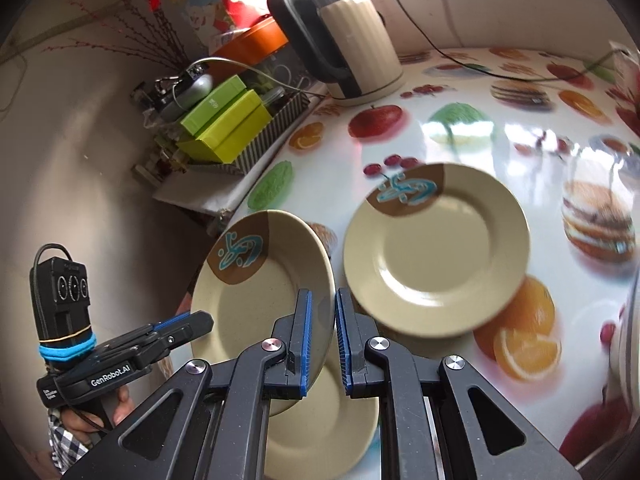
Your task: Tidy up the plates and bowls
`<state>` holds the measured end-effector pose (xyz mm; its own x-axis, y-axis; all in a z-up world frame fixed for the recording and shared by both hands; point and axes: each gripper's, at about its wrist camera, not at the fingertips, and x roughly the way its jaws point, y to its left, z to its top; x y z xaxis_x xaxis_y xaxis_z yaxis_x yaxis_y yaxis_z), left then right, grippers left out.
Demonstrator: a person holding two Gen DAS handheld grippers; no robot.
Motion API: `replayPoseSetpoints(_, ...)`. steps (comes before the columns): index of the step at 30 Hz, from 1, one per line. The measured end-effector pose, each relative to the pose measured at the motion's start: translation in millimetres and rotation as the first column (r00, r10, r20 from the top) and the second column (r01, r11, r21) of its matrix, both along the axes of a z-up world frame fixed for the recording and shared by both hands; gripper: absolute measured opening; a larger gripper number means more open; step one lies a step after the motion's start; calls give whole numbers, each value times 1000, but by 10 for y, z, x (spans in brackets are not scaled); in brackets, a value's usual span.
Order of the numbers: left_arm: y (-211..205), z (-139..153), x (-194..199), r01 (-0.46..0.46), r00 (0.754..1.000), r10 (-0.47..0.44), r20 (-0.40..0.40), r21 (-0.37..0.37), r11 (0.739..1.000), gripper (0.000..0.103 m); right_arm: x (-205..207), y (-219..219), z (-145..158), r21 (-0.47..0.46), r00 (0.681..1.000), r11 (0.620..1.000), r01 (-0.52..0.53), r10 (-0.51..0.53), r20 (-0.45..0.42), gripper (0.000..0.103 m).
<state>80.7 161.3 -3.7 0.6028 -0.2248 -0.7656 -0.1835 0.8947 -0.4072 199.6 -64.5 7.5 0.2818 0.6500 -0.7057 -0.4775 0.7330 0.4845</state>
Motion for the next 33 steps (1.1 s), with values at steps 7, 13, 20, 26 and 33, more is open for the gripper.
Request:
replayPoseSetpoints(7,-119,-109,-117,26,999,-26,-25,6,1000,31,-205,-175,-130,14,999,999,31,-30,-34,12)
replayPoseSetpoints(13,-220,-163,-167,47,998,-46,-45,14,999,31,-292,-271,-225,14,997,998,61,-60,-56,12)
replayPoseSetpoints(20,-258,-171,-203,51,997,-50,-53,17,999,31,-367,-326,-287,11,995,997,73,-72,-65,12)
replayPoseSetpoints(26,-276,-167,-217,54,997,-52,-57,28,998,31,-393,-336,-325,8,995,997,78,-78,-65,13)
replayPoseSetpoints(33,-328,-146,-213,56,996,-50,-76,71,996,31,-443,-315,-359,-5,996,997,74,-74,-59,14)
